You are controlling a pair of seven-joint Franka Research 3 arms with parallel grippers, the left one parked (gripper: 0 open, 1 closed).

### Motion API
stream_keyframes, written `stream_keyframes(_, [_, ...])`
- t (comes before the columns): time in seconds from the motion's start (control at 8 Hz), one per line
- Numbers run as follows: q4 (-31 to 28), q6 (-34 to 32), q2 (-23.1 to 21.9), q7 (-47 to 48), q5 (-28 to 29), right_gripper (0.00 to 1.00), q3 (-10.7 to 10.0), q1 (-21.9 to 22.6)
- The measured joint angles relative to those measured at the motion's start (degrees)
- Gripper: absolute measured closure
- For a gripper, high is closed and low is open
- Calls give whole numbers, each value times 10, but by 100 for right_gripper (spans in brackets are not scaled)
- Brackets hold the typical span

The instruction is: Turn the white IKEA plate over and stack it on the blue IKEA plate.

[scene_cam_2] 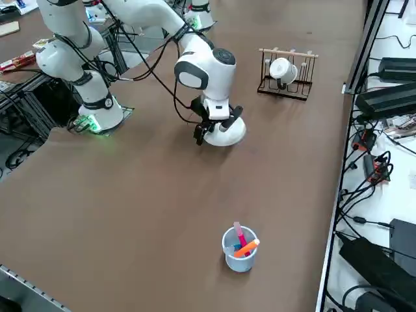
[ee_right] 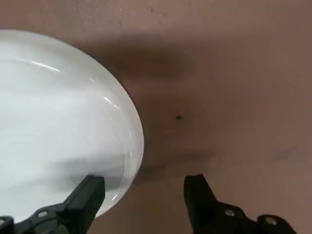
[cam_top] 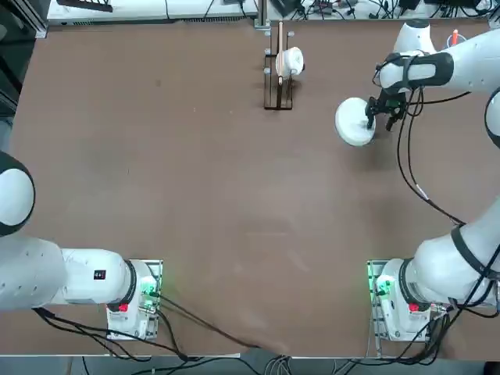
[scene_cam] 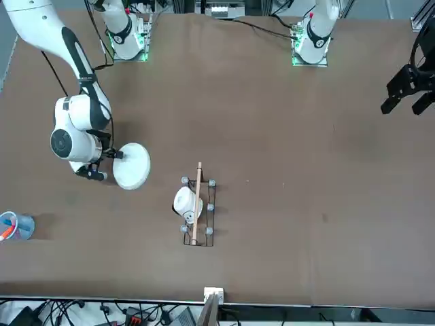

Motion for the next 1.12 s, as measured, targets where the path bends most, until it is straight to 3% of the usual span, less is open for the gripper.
stream_keyframes(0.38, [35, -46, -11, 0, 0, 0, 7, 2])
stream_keyframes(0.75, [153, -186, -55, -1, 10, 0, 18, 19])
stream_keyframes(1.12, [298, -370, -88, -28, 27, 0, 31, 22])
